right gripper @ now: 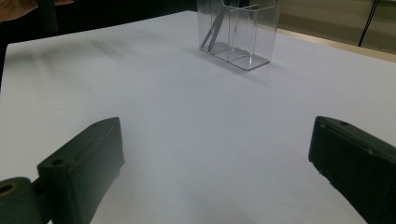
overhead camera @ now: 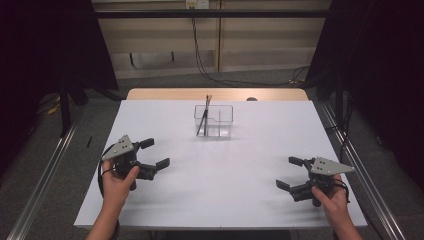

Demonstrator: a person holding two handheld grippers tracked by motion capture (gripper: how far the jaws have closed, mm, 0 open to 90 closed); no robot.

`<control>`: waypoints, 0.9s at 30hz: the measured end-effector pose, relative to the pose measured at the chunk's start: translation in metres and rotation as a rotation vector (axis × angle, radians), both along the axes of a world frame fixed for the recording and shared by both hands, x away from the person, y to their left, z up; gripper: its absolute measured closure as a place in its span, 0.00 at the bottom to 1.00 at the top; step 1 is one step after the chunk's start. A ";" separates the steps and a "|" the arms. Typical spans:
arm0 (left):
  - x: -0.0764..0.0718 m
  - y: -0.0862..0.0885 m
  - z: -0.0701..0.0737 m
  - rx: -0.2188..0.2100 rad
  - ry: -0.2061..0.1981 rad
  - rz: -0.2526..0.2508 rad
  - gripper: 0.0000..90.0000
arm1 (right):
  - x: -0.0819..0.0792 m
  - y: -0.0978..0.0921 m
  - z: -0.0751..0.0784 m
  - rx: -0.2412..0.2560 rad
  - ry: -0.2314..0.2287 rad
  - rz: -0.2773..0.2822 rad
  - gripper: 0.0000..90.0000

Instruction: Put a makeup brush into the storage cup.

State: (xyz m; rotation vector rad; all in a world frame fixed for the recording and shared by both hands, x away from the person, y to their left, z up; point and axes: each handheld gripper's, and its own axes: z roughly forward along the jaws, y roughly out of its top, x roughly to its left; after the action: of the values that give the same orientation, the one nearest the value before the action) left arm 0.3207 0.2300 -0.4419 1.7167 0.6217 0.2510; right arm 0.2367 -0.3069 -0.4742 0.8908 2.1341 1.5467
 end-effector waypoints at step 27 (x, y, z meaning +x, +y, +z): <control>-0.016 0.025 -0.006 0.027 -0.009 0.026 0.01 | 0.000 -0.001 0.000 0.000 -0.003 -0.005 0.03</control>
State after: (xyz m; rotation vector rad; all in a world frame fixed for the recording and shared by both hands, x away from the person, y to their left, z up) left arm 0.3047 0.2547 -0.4481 1.7338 0.6368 0.2866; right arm 0.2364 -0.3080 -0.4739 0.8930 2.1281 1.5449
